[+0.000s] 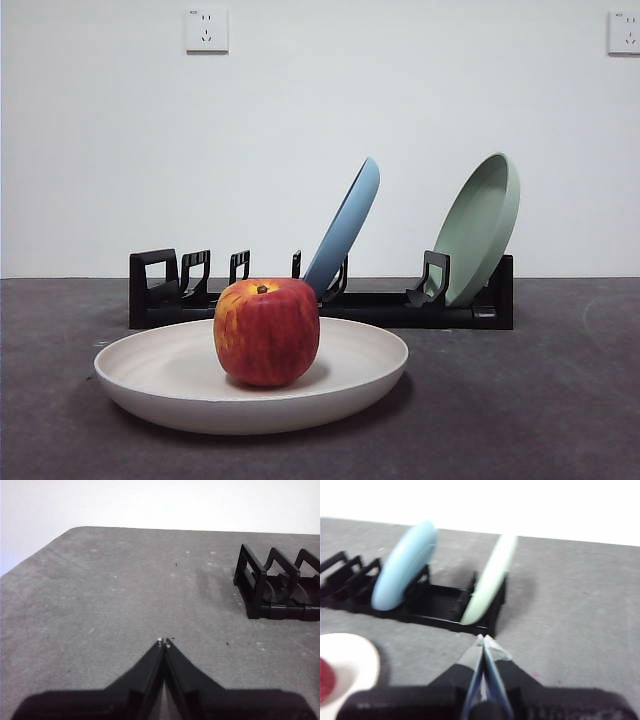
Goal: Take the yellow plate from the plate rack,put the plate on the table,take the apple from the table,put the apple in the plate
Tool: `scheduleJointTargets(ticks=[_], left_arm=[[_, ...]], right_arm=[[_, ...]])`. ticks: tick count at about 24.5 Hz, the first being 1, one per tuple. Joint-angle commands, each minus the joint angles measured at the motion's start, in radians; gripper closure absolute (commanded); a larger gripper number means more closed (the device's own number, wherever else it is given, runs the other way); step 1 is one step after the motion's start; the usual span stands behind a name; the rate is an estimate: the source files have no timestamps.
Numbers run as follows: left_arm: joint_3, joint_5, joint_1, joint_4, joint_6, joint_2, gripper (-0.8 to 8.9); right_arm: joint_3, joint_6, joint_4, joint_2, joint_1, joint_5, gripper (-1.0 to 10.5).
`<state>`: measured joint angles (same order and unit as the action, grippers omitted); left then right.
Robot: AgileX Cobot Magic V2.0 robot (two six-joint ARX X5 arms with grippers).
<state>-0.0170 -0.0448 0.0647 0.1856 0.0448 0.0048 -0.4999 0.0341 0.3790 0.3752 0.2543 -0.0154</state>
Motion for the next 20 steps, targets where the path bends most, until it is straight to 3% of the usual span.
scheduleJointTargets(ticks=[1,5,20], left_arm=[[0.013,0.001,0.003,-0.002,-0.013,-0.001,8.16],[0.013,0.001,0.003,-0.002,-0.013,-0.001,8.16],[0.013,0.000,0.003,-0.002,-0.013,-0.001,8.16]], right_arm=[[0.116,0.010,-0.098,-0.094,-0.066,0.048,9.5],[0.296,0.010,-0.260,-0.216,-0.137,0.069,9.5],[0.487,-0.019,-0.266,-0.354,-0.143,0.069,9.5]])
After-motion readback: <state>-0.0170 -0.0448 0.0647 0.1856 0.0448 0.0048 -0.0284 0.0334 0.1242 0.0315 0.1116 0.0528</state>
